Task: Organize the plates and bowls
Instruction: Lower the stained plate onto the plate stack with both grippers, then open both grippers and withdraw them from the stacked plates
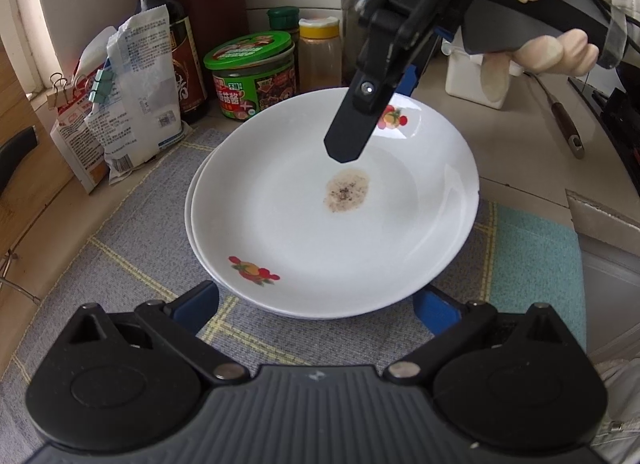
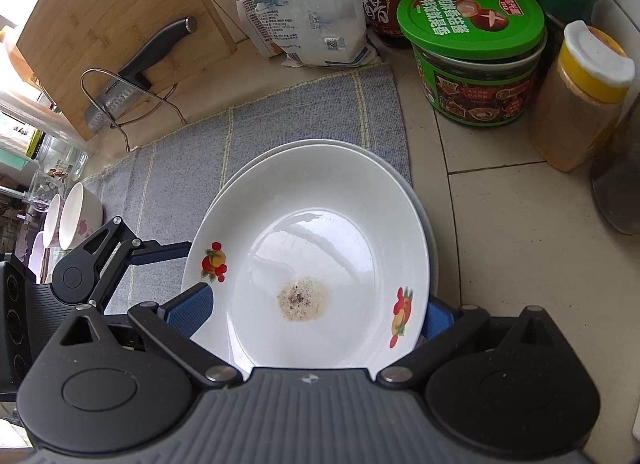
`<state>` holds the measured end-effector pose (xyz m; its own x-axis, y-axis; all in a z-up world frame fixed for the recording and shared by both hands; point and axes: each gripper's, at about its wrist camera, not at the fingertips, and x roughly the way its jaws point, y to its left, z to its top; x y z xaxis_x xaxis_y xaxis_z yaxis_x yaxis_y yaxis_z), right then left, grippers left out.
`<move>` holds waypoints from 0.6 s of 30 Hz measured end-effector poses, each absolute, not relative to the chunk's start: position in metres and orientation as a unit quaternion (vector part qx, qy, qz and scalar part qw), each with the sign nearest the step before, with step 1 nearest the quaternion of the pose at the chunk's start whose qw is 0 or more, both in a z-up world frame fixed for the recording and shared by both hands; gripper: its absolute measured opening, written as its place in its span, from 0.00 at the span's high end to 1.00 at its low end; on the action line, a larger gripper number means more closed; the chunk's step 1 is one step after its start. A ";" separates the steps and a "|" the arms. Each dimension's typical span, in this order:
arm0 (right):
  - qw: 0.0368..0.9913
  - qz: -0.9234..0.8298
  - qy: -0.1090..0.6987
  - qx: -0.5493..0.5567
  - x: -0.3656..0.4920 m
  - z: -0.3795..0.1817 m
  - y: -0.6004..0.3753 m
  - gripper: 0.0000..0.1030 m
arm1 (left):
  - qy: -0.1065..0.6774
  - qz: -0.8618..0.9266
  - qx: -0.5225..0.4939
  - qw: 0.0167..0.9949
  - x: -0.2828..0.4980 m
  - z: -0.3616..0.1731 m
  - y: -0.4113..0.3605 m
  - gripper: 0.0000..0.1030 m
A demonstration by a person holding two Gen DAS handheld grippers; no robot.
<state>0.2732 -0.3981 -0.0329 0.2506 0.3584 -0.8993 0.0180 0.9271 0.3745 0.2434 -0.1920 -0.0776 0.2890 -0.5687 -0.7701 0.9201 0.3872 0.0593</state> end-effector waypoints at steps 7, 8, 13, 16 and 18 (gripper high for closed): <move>0.789 0.090 0.598 0.112 0.270 -0.032 -0.385 0.00 | 0.341 -0.486 0.248 0.766 0.243 -0.076 -0.191 0.01; 0.790 0.088 0.597 0.104 0.270 -0.031 -0.383 0.00 | 0.340 -0.486 0.248 0.766 0.243 -0.076 -0.191 0.01; 0.793 0.084 0.595 0.098 0.268 -0.031 -0.383 0.00 | 0.342 -0.482 0.241 0.770 0.242 -0.075 -0.190 0.01; 0.795 0.080 0.594 0.095 0.267 -0.031 -0.381 0.00 | 0.341 -0.479 0.239 0.773 0.242 -0.074 -0.190 0.01; 0.796 0.077 0.594 0.089 0.266 -0.031 -0.379 0.00 | 0.340 -0.478 0.236 0.775 0.241 -0.074 -0.189 0.01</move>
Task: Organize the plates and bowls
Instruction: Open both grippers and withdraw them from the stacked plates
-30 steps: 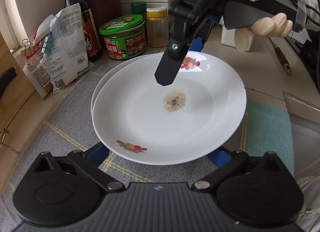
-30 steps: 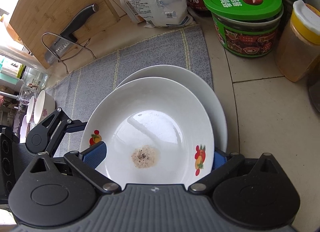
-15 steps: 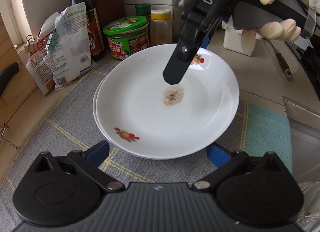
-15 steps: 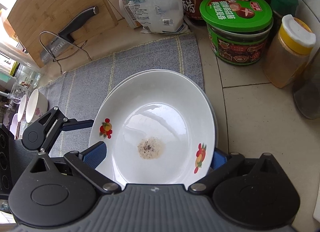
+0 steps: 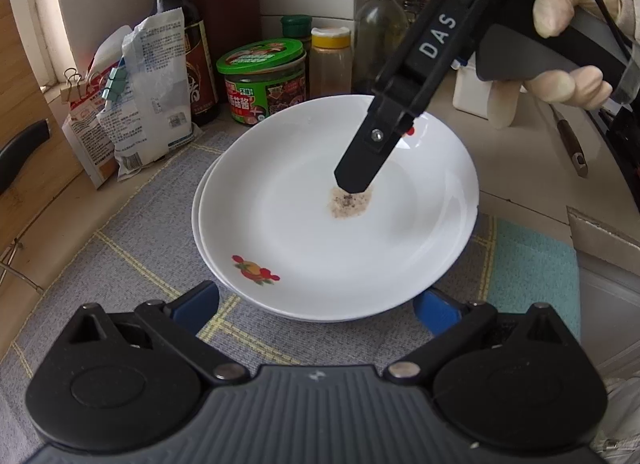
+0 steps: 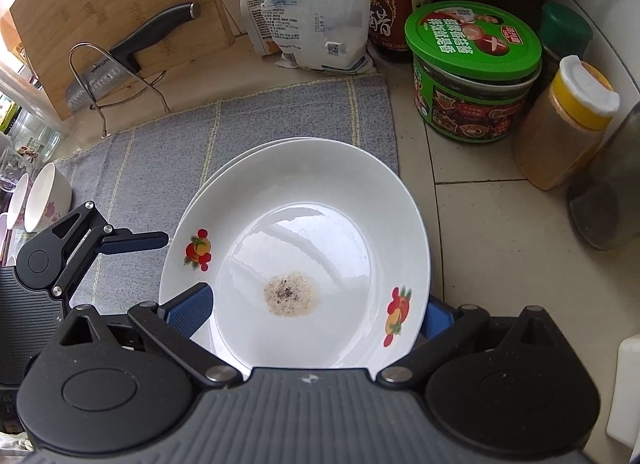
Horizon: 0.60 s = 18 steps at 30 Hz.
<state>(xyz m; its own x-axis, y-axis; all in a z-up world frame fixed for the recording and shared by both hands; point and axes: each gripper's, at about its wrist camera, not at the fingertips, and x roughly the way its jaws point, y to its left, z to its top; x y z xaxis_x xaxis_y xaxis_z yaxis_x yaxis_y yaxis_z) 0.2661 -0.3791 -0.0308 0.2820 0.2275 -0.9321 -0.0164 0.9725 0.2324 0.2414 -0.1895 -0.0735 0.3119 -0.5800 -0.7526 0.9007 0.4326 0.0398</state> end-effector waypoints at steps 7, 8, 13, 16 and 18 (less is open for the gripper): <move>0.797 0.068 0.596 0.075 0.265 -0.030 -0.375 0.00 | 0.339 -0.468 0.232 0.782 0.238 -0.073 -0.186 0.01; 0.797 0.066 0.596 0.074 0.265 -0.030 -0.374 0.00 | 0.338 -0.468 0.232 0.783 0.238 -0.073 -0.186 0.01; 0.799 0.056 0.596 0.055 0.263 -0.031 -0.370 0.00 | 0.336 -0.464 0.229 0.787 0.235 -0.071 -0.181 0.01; 0.800 0.046 0.597 0.037 0.261 -0.033 -0.366 0.00 | 0.334 -0.461 0.224 0.791 0.233 -0.070 -0.177 0.01; 0.800 0.041 0.597 0.025 0.259 -0.035 -0.364 0.00 | 0.333 -0.459 0.217 0.794 0.232 -0.068 -0.174 0.01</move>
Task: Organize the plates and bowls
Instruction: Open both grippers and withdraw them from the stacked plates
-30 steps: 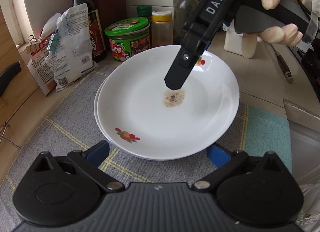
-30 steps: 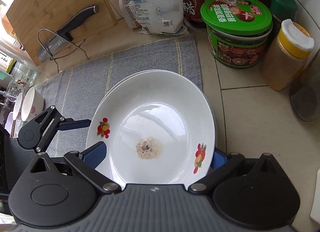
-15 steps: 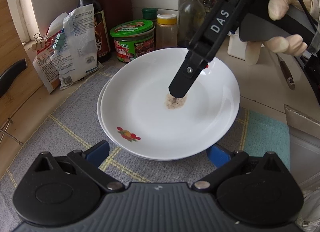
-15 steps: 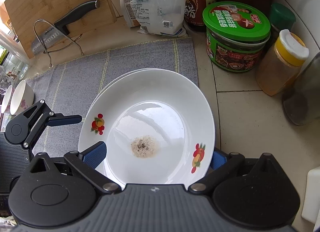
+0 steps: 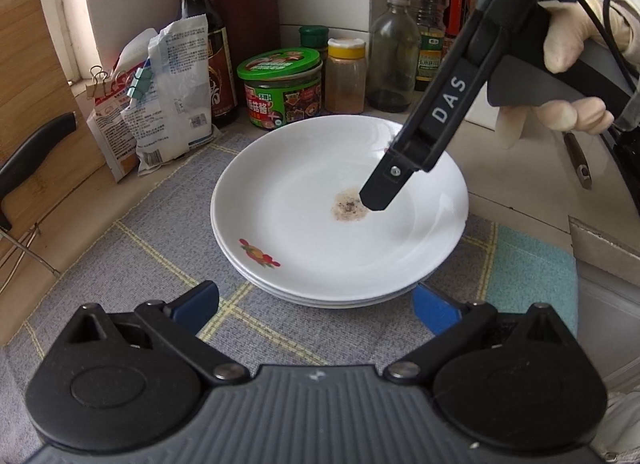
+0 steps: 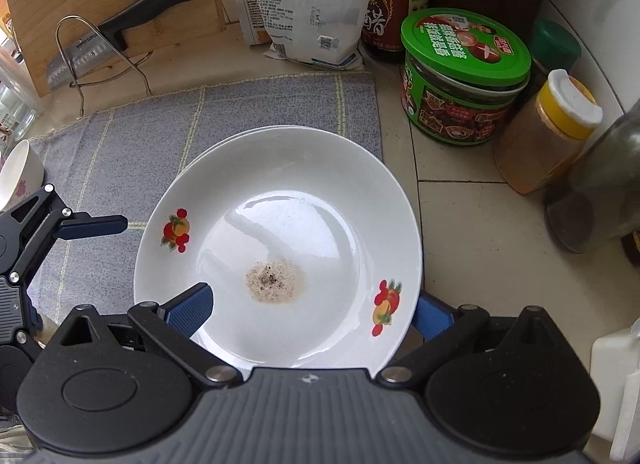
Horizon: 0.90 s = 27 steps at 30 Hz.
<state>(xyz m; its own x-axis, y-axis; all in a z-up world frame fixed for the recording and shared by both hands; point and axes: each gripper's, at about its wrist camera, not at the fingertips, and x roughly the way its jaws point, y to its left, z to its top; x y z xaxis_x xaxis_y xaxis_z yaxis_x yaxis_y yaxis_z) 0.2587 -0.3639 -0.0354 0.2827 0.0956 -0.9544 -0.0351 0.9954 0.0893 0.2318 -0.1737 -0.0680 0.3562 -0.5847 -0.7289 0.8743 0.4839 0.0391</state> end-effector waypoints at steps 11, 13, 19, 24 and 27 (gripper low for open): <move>0.833 0.029 0.552 -0.030 0.239 -0.028 -0.344 0.00 | 0.309 -0.436 0.186 0.824 0.224 -0.055 -0.147 0.01; 0.841 0.029 0.539 -0.030 0.234 -0.024 -0.339 0.00 | 0.302 -0.427 0.178 0.834 0.222 -0.051 -0.140 0.01; 0.872 0.015 0.487 -0.043 0.219 -0.009 -0.318 0.00 | 0.263 -0.387 0.166 0.868 0.216 -0.034 -0.115 0.01; 0.902 -0.017 0.425 -0.076 0.198 0.002 -0.292 0.00 | 0.242 -0.366 0.141 0.887 0.210 -0.026 -0.089 0.01; 0.915 -0.040 0.391 -0.096 0.183 0.006 -0.272 0.00 | 0.230 -0.353 0.127 0.898 0.204 -0.023 -0.074 0.01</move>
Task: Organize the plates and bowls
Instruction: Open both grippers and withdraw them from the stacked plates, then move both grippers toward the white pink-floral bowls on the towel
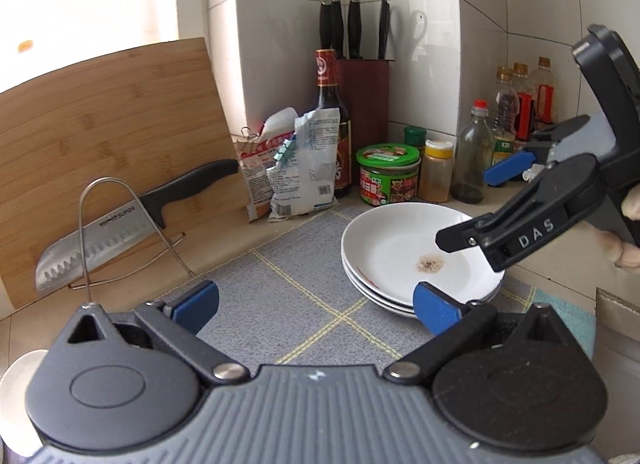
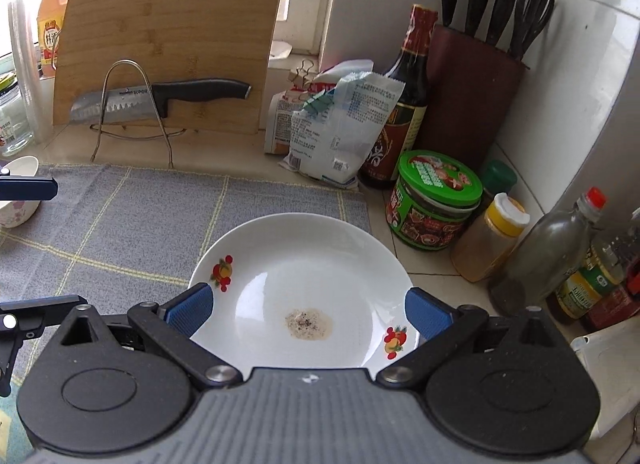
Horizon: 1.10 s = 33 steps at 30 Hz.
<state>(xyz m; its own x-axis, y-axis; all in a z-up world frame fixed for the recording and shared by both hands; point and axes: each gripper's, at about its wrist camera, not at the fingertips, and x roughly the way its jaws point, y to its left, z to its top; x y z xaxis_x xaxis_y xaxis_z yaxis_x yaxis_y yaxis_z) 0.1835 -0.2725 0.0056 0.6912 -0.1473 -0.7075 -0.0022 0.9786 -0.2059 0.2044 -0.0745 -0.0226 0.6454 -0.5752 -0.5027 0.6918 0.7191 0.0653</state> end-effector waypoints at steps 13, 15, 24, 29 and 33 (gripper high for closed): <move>0.910 0.103 0.368 -0.161 0.166 -0.026 -0.199 0.00 | 0.288 -0.196 0.090 0.933 0.167 -0.019 -0.023 0.01; 0.907 0.132 0.364 -0.165 0.167 -0.030 -0.190 0.00 | 0.297 -0.169 0.086 0.936 0.160 -0.019 -0.015 0.01; 0.893 0.222 0.358 -0.159 0.163 -0.031 -0.142 0.00 | 0.309 -0.094 0.094 0.942 0.142 -0.018 0.034 0.01; 0.887 0.241 0.359 -0.160 0.155 -0.034 -0.110 0.00 | 0.323 -0.100 0.081 0.938 0.147 -0.021 0.075 0.01; 0.884 0.253 0.362 -0.156 0.147 -0.044 -0.072 0.00 | 0.327 -0.108 0.094 0.934 0.149 -0.024 0.116 0.01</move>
<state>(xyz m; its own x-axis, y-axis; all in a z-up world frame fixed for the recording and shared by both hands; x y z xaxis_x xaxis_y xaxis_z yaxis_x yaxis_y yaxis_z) 0.1471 -0.0720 -0.0445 0.6107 0.3336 -0.7182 -0.5595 0.8236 -0.0932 0.1487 0.1161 -0.0237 0.7635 -0.1398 -0.6305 0.2629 0.9590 0.1057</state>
